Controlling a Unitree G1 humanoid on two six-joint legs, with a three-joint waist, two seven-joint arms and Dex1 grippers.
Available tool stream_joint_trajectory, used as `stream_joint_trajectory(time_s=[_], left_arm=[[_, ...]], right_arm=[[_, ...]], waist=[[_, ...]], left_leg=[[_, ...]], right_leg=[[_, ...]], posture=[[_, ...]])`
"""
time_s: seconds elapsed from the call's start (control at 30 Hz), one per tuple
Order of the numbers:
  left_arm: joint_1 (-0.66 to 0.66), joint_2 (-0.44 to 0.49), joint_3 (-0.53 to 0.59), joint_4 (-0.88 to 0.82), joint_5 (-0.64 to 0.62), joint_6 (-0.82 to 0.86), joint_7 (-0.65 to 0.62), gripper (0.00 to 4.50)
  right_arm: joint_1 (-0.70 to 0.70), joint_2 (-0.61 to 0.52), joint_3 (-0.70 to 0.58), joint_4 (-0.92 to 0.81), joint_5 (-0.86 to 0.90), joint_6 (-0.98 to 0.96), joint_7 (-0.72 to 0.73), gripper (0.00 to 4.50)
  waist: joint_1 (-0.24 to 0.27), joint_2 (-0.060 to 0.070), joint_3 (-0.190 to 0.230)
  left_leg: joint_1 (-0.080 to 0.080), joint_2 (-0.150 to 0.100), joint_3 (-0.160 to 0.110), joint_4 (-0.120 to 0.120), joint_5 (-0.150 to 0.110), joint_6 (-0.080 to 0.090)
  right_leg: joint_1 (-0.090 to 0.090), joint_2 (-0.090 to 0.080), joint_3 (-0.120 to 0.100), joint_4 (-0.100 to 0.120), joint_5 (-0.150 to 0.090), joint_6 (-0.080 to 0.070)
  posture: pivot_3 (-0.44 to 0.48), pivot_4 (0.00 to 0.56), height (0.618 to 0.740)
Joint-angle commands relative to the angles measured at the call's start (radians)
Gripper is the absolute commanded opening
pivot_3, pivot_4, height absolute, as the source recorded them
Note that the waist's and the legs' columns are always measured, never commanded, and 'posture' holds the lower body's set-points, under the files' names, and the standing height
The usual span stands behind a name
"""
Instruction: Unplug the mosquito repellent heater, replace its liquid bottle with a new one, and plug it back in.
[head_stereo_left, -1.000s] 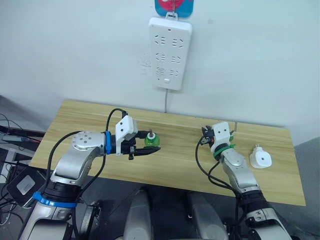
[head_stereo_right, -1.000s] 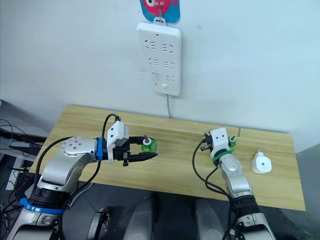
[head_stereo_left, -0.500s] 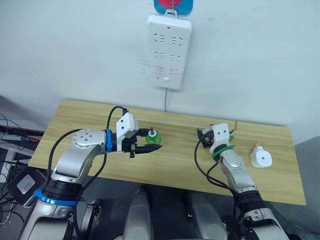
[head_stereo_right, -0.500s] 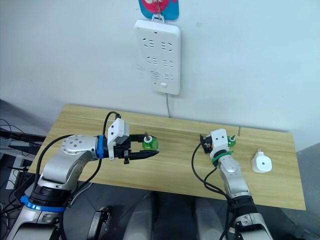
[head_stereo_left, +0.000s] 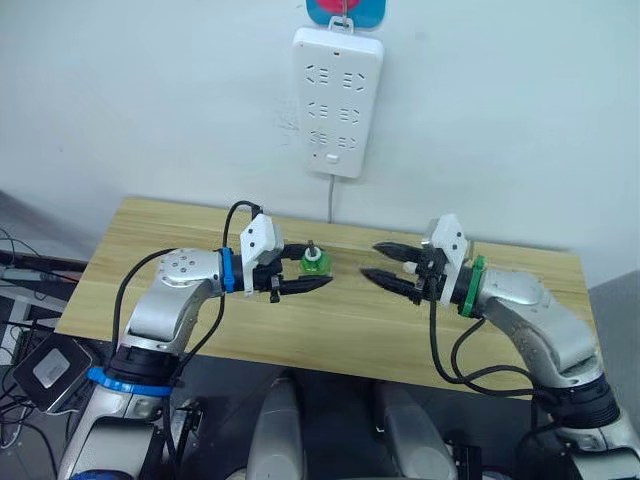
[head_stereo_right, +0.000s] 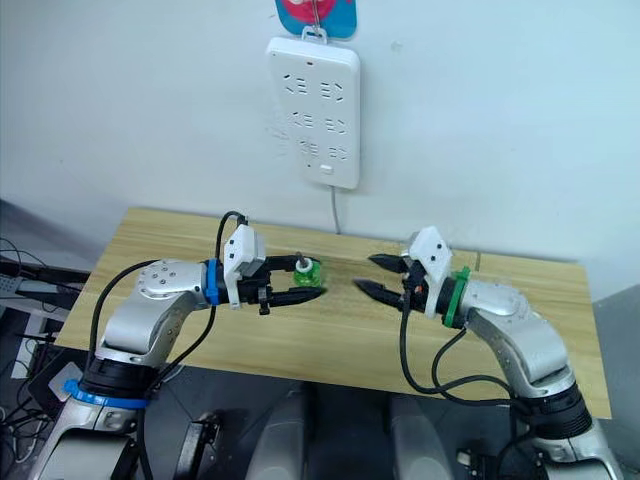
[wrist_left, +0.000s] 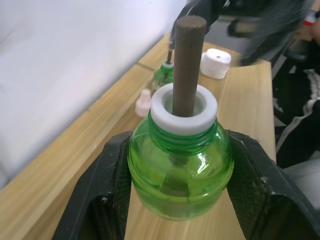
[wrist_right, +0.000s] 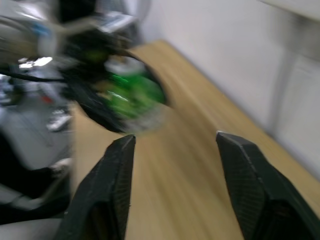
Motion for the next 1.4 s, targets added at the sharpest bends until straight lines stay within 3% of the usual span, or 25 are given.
stream_joint_trajectory(time_s=[0.03,0.47,0.57,0.7,0.87,0.9,0.93,1.1,1.27,1.4], left_arm=[[-0.012,-0.010,-0.011,-0.017,-0.008,-0.028,-0.023,2.25],[-0.017,-0.027,-0.023,-0.056,-0.015,-0.019,-0.043,2.25],[-0.016,-0.026,-0.019,-0.056,-0.018,-0.016,-0.042,2.25],[-0.013,-0.026,-0.017,-0.061,-0.019,-0.011,-0.038,2.25],[-0.013,-0.032,-0.017,-0.076,-0.029,0.010,-0.024,2.25],[-0.015,-0.037,-0.012,-0.079,-0.040,0.023,-0.018,2.25],[-0.020,-0.041,-0.002,-0.085,-0.061,0.050,-0.013,2.98],[-0.013,-0.066,0.051,-0.132,-0.100,0.080,0.056,4.49],[0.008,-0.153,0.091,-0.219,-0.086,0.039,0.224,4.50],[0.025,-0.231,0.084,-0.263,-0.042,-0.022,0.344,4.50]], right_arm=[[-0.054,0.048,0.026,-0.012,0.027,0.035,-0.016,2.69],[-0.090,0.120,0.134,0.111,-0.114,-0.100,0.021,2.69],[-0.086,0.112,0.139,0.120,-0.132,-0.136,0.038,2.15],[-0.078,0.106,0.145,0.132,-0.174,-0.205,0.054,0.86],[-0.069,0.121,0.121,0.139,-0.174,-0.226,0.052,0.87],[-0.067,0.131,0.104,0.136,-0.156,-0.209,0.041,0.87],[-0.068,0.150,0.072,0.133,-0.121,-0.169,0.014,0.87],[-0.067,0.210,-0.113,0.109,0.050,0.026,-0.121,0.87],[-0.061,0.330,-0.370,0.090,0.379,0.264,-0.408,0.87],[-0.062,0.431,-0.503,0.094,0.649,0.312,-0.675,0.87]], waist=[[-0.001,-0.002,-0.002],[0.002,-0.005,-0.003],[0.002,-0.005,-0.003],[0.002,-0.005,-0.004],[0.002,-0.005,-0.004],[0.002,-0.005,-0.004],[0.002,-0.005,-0.004],[0.003,-0.006,-0.007],[0.003,-0.009,-0.014],[0.002,-0.009,-0.018]], left_leg=[[0.000,0.000,0.000,0.000,0.000,0.000],[-0.006,0.000,-0.003,0.003,0.000,-0.001],[-0.006,0.000,-0.003,0.003,0.000,-0.001],[-0.006,0.000,-0.003,0.003,0.001,-0.001],[-0.006,0.000,-0.004,0.003,0.001,-0.001],[-0.006,0.000,-0.004,0.003,0.001,-0.002],[-0.006,0.000,-0.004,0.003,0.001,-0.002],[-0.006,-0.001,-0.006,0.003,0.004,-0.006],[-0.006,-0.001,-0.007,0.004,0.004,-0.006],[-0.006,-0.001,-0.007,0.003,0.003,-0.005]], right_leg=[[0.000,0.000,0.000,0.000,0.000,0.000],[-0.004,-0.001,-0.003,0.001,0.003,-0.004],[-0.004,-0.001,-0.004,0.001,0.003,-0.005],[-0.004,-0.001,-0.004,0.001,0.003,-0.005],[-0.004,-0.001,-0.004,0.002,0.003,-0.005],[-0.004,-0.001,-0.004,0.002,0.003,-0.005],[-0.004,-0.001,-0.004,0.002,0.003,-0.005],[-0.003,-0.001,-0.006,0.004,0.003,-0.005],[-0.002,-0.002,-0.007,0.004,0.003,-0.005],[-0.002,-0.002,-0.007,0.004,0.004,-0.005]], posture=[[-0.013,0.289,0.740],[-0.006,0.276,0.740],[0.003,0.268,0.740],[0.003,0.268,0.740],[0.006,0.261,0.740],[0.003,0.259,0.740],[0.003,0.259,0.740],[0.007,0.255,0.740],[-0.001,0.248,0.740],[-0.005,0.250,0.740]])
